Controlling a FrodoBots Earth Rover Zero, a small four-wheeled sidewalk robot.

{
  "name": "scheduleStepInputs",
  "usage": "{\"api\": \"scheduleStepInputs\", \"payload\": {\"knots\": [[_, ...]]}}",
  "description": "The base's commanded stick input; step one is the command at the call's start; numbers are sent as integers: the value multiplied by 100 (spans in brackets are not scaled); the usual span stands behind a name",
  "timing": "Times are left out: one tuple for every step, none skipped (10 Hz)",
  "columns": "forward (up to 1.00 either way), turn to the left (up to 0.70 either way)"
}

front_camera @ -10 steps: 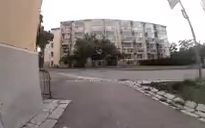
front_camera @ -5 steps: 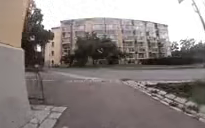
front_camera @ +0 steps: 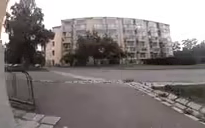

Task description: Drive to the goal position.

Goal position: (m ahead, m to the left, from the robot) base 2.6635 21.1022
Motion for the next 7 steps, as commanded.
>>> {"api": "scheduleStepInputs", "payload": {"knots": [[70, 0], [70, 0], [70, 0], [70, 0], [70, 0], [70, 0], [70, 0]]}}
